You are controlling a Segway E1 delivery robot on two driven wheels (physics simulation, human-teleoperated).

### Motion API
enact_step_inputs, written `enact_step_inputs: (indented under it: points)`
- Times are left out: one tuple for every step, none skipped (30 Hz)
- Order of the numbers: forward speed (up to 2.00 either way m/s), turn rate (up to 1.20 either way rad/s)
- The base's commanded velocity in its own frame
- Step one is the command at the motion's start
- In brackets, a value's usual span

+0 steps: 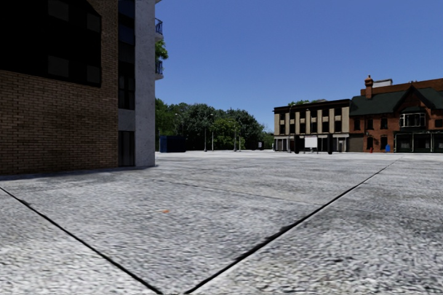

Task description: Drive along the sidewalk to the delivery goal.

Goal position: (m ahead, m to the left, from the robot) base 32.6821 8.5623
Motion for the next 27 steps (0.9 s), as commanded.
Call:
enact_step_inputs:
  points:
    - [2.0,0.0]
    - [2.0,0.0]
    - [2.0,0.0]
    - [2.0,0.0]
    - [2.0,0.0]
    - [2.0,0.0]
    - [2.0,0.0]
    - [2.0,0.0]
    - [2.0,0.0]
    - [2.0,0.0]
    - [2.0,0.0]
    - [2.0,0.0]
    - [2.0,0.0]
    - [2.0,0.0]
    - [2.0,0.0]
    - [2.0,0.0]
    - [2.0,0.0]
    - [2.0,0.0]
    - [2.0,0.0]
    - [2.0,0.0]
    - [2.0,0.0]
    - [2.0,0.0]
    - [2.0,0.0]
    - [2.0,0.0]
    - [2.0,0.0]
    - [2.0,0.0]
    - [2.0,0.0]
